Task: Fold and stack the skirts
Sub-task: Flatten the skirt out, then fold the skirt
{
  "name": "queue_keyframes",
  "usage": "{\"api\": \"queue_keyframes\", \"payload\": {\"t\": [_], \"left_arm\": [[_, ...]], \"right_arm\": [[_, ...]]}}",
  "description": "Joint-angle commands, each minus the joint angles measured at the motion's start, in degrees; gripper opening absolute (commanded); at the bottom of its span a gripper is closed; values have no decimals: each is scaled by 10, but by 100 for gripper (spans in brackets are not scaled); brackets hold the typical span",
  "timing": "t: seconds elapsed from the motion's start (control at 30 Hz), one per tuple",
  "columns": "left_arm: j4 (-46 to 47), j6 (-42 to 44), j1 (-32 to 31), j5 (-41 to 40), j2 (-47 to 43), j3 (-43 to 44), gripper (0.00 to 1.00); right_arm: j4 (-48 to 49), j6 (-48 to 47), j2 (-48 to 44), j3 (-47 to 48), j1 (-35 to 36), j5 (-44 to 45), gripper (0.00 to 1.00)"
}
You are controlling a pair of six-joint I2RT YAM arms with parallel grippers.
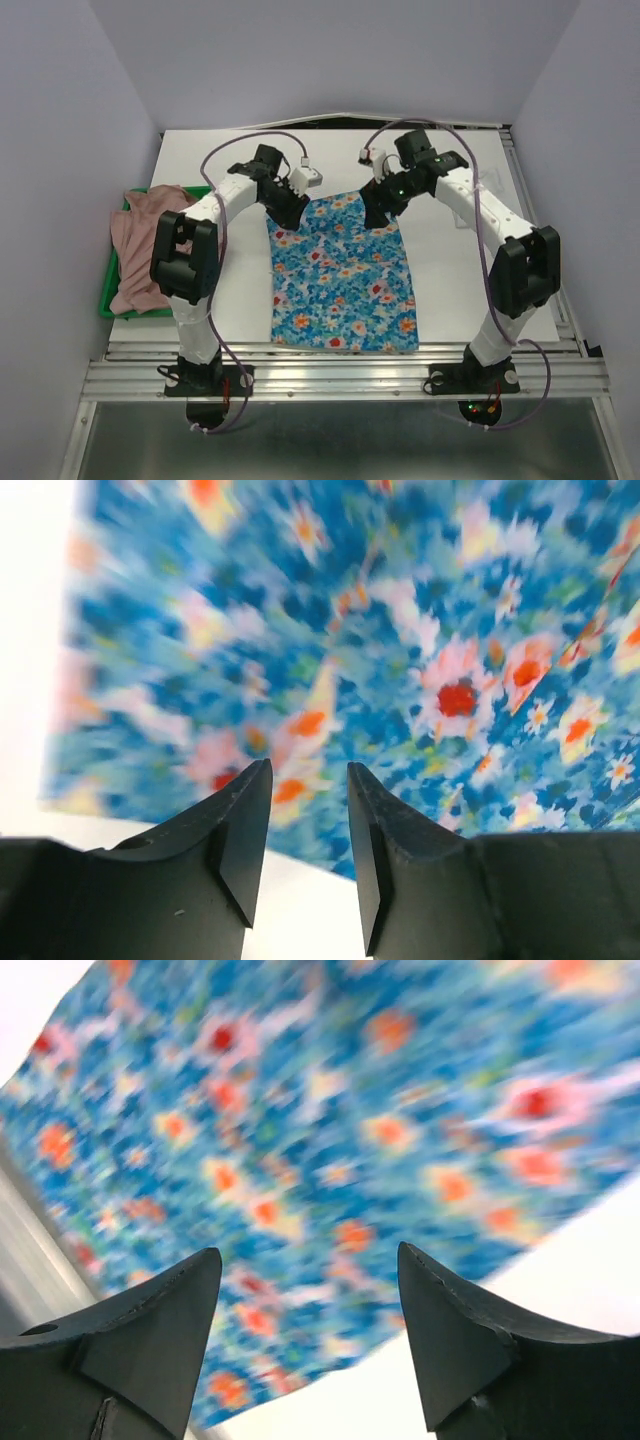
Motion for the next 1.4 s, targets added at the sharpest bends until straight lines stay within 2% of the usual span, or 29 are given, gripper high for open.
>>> {"api": "queue_keyframes", "payload": {"t": [0.0, 0.2, 0.37, 0.5, 0.8, 0.9, 1.0, 1.1, 1.2, 1.3, 1.37], "left_arm": [[6, 34, 24, 42, -45, 127, 48], [-9, 15, 41, 26, 36, 215, 48], [3, -5, 54, 42, 55, 213, 48], [14, -14, 64, 55, 43, 179, 48], [30, -18, 91, 46, 36, 135, 49], [21, -11, 92, 18, 58, 156, 49], [-1, 4, 92, 1, 93, 189, 49], [-25, 25, 93, -1, 124, 215, 49], [-38, 37, 93, 3, 142, 227, 49], [-47, 45, 93, 6, 160, 233, 49], [-56, 50, 93, 7, 169, 238, 49]], "right_arm": [[17, -69, 53, 130, -48, 78, 76], [111, -86, 156, 225, -85, 114, 72], [175, -136, 250, 298, -96, 81, 69], [226, -192, 291, 300, -101, 68, 69], [180, -293, 368, 295, -101, 42, 64], [177, -308, 377, 285, -101, 50, 59], [173, -312, 386, 287, -101, 56, 51], [152, -325, 391, 296, -101, 51, 41], [137, -333, 390, 298, -101, 48, 27], [131, -337, 387, 298, -101, 45, 19], [130, -338, 385, 298, -101, 45, 19]]}}
